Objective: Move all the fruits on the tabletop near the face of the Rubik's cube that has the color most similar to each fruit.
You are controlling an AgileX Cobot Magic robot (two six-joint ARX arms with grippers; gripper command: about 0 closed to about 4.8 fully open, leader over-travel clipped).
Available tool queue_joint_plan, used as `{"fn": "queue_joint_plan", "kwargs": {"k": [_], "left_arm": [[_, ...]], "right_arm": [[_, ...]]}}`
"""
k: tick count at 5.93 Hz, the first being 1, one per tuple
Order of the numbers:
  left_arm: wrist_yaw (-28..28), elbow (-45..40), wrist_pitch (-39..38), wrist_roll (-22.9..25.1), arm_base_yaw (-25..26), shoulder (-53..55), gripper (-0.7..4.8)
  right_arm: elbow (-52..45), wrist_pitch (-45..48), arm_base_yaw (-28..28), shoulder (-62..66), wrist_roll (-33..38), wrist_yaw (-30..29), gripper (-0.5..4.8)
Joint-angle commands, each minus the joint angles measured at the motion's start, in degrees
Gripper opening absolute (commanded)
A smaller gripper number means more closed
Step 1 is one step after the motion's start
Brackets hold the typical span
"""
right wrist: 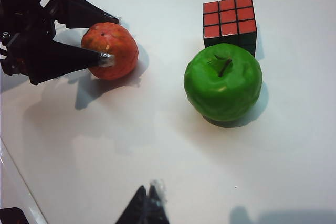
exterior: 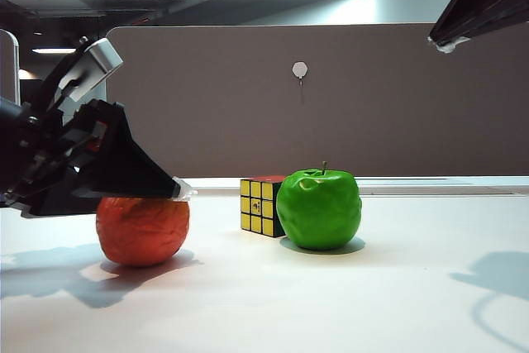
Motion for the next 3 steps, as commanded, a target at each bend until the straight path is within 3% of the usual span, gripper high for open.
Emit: {"fn": "queue_joint_plan", "kwargs": {"k": [1,3], "left_arm": [[-0.4,0.4,0.5,0.1,0.0,1.3,4.79],[-1.5,0.4,0.5,0.0,-0.1,1.3,4.79]], "right_arm": [[0.3,0.6,0.0,-0.2,0.0,-0.3,-0.01],[0.3,0.6,0.0,-0.2,0.0,-0.3,-0.01]]}}
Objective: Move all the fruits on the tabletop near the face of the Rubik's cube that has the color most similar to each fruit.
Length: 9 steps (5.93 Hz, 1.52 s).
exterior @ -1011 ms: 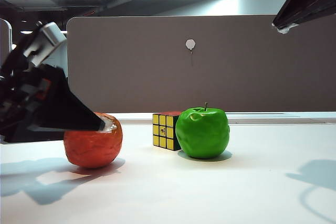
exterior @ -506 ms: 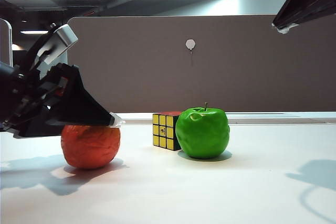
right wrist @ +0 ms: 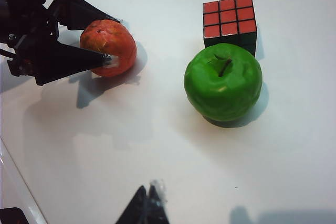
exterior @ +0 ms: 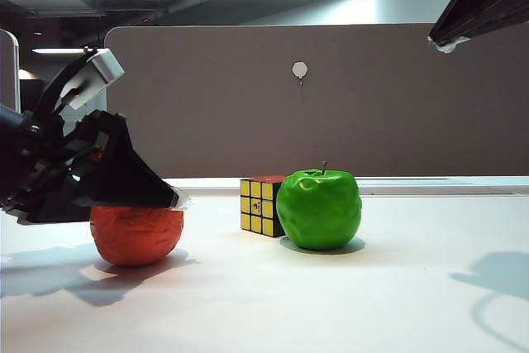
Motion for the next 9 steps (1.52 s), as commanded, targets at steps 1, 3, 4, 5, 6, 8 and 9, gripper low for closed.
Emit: {"fn": "queue_joint_plan", "kwargs": {"k": [1,3,4,5,6,8,9], "left_arm": [[-0.2,0.3,0.5,0.0,-0.2,0.0,4.79],[-1.2,0.3,0.5,0.0,-0.2,0.0,4.79],[-1.2,0.3,0.5,0.0,-0.2,0.0,4.79],[-1.2,0.3,0.7,0.0,-0.2,0.0,4.79],[-1.1,0.3,5.2,-1.5,-0.2,0.0,4.79],[-1.1,0.3,9.7,-4.0,-0.2,0.0,4.79],[-1.1,0.3,5.3,-3.5,-0.2,0.0,4.79]], "right_arm": [[0.3,0.6,0.0,-0.2,0.0,-0.3,-0.01],[0.3,0.6,0.0,-0.2,0.0,-0.3,-0.01],[0.3,0.6,0.0,-0.2,0.0,-0.3,-0.01],[0.3,0.6,0.0,-0.2,0.0,-0.3,-0.01],[0.3,0.6,0.0,-0.2,0.0,-0.3,-0.01],[0.3,0.6,0.0,-0.2,0.0,-0.3,-0.01],[0.2,0.6,0.0,-0.2,0.0,-0.3,-0.01]]}}
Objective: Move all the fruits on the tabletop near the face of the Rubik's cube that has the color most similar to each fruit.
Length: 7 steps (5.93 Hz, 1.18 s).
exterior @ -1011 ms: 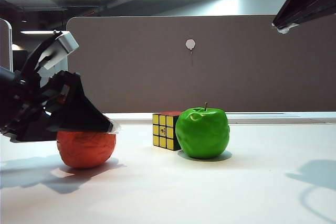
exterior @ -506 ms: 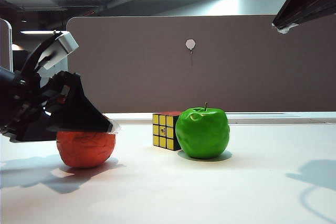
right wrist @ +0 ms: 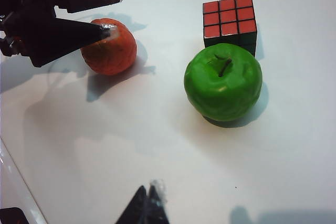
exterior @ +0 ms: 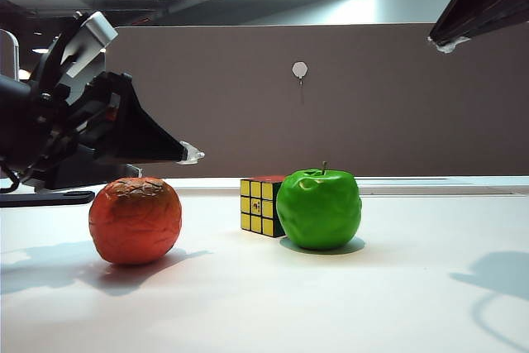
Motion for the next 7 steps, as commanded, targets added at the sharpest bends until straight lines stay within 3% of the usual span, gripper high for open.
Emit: {"fn": "queue_joint_plan", "kwargs": {"k": [1,7], "left_arm": [[0.0,0.2,-4.8,0.2,-0.1,0.0,4.79],[-0.6,0.2,-9.3,1.8,-0.1,0.0,4.79]], "right_arm": [[0.2,0.6,0.0,-0.2,0.0,-0.3,-0.01],[0.2,0.6,0.0,-0.2,0.0,-0.3,-0.01]]}}
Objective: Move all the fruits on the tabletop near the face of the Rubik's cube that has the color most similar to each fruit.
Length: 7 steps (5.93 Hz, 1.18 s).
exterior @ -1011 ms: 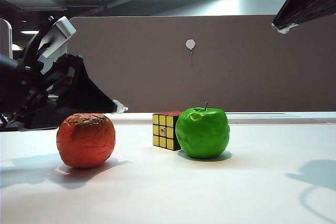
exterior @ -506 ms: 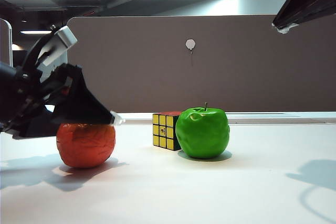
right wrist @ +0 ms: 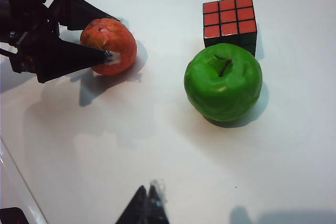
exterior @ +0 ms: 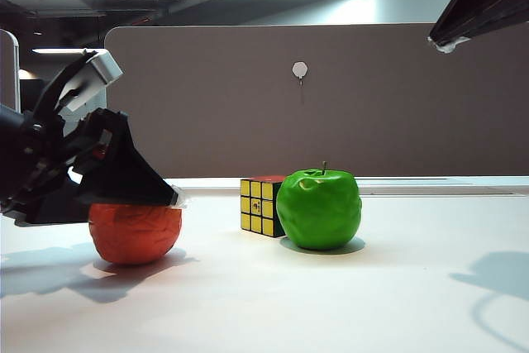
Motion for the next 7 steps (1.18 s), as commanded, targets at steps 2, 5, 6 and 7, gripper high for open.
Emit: {"fn": "queue_joint_plan", "kwargs": {"k": [2,5,6,7], "left_arm": [[-0.3,0.2,-1.9,0.3,-0.1,0.0,4.79],[-0.3,0.2,-1.8,0.2,-0.1,0.0,2.49],[-0.3,0.2,-1.8,0.2,-0.1,0.0,2.49],[-0.3,0.2,-1.8,0.2,-0.1,0.0,2.49]], "right_arm": [[0.2,0.6,0.0,-0.2,0.0,-0.3,-0.01],[0.2,0.6,0.0,-0.2,0.0,-0.3,-0.01],[0.2,0.6,0.0,-0.2,0.0,-0.3,-0.01],[0.2,0.6,0.0,-0.2,0.0,-0.3,-0.01]]}}
